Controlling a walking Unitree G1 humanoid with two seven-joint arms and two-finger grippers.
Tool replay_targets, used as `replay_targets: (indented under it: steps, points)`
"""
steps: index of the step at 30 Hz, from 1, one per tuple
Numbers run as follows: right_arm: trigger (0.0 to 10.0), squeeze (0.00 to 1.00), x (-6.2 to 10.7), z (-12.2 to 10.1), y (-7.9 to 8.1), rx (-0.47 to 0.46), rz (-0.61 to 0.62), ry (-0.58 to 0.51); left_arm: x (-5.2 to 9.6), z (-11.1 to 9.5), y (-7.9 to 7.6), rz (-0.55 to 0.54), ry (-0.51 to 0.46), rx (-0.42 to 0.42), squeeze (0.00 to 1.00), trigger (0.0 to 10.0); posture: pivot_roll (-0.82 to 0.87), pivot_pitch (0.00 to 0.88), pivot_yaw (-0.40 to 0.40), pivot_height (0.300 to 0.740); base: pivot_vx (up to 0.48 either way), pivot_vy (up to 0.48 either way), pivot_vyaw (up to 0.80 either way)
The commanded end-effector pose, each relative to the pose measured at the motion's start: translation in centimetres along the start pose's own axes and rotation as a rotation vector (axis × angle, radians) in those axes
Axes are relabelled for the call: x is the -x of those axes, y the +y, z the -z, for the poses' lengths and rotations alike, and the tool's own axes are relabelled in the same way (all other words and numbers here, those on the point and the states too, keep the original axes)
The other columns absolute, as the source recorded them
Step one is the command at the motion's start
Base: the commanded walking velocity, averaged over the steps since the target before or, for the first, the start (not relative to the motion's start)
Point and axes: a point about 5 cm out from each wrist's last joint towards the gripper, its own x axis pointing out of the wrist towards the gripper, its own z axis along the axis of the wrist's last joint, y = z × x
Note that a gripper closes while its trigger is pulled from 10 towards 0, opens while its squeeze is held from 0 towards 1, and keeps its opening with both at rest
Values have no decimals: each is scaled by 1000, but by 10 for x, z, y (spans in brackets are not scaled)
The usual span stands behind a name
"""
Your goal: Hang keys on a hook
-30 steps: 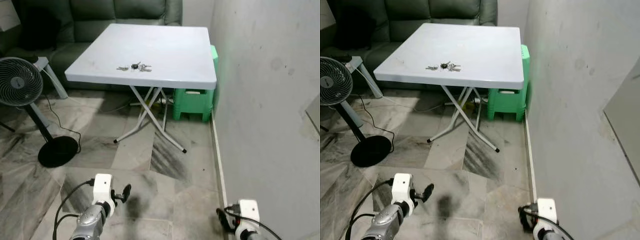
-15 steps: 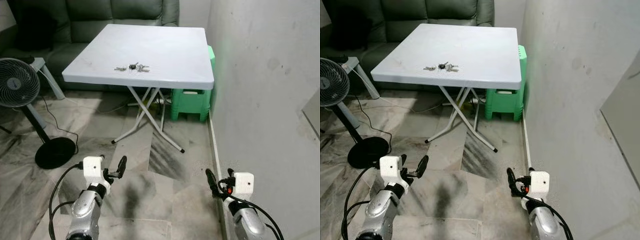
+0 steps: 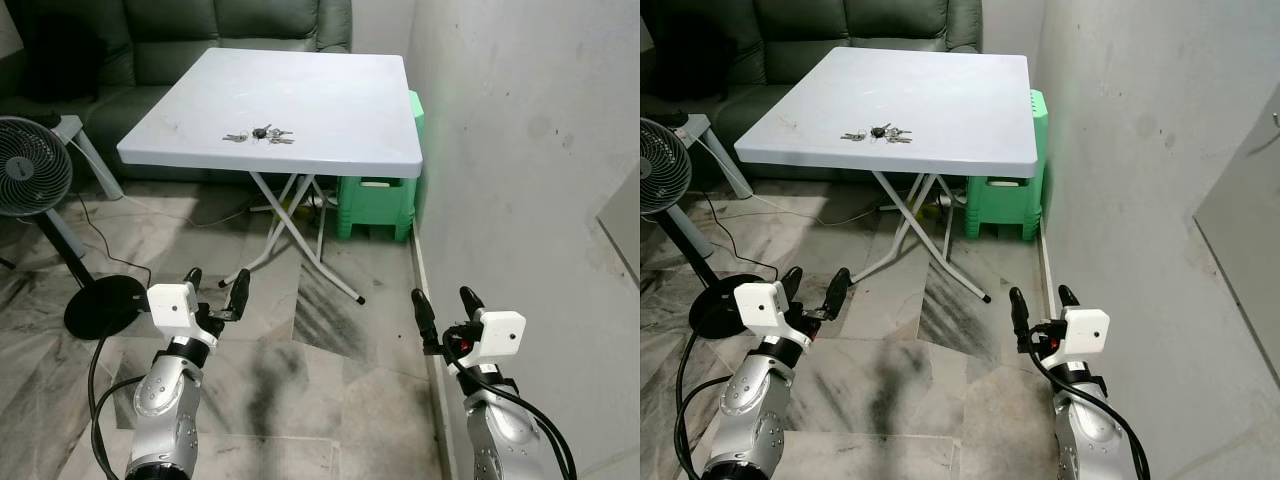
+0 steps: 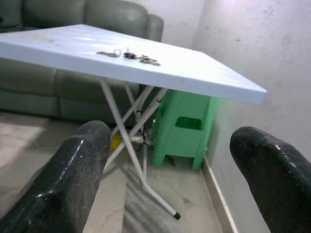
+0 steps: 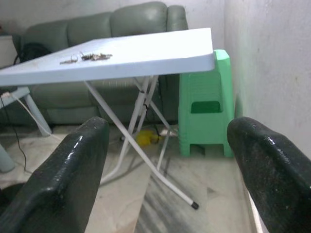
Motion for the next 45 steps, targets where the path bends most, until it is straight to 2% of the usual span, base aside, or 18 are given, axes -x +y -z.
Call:
replay_targets:
  steps: [1,4,25,34,45]
  points:
    - [10000,0,0,-3,1,-5,-4,-3,1,-4,4,-8,1,-1,0,10000,-24,0,19,740,0,259,0]
    - [10000,0,2,-2,2,-10,-3,15,3,-6,4,-18,4,24,0,10000,-20,0,15,740,0,335,0]
    - [10000,0,2,-5,1,-10,-16,45,3,-16,1,-8,16,24,0,10000,-6,0,2,740,0,397,0]
    - [10000,0,2,-7,1,-7,-19,44,2,-16,-2,1,19,30,0,10000,-9,0,0,740,0,33,0]
    - [10000,0,2,-7,0,-7,-21,48,1,-18,-2,3,18,33,0,10000,-5,0,-1,740,0,326,0]
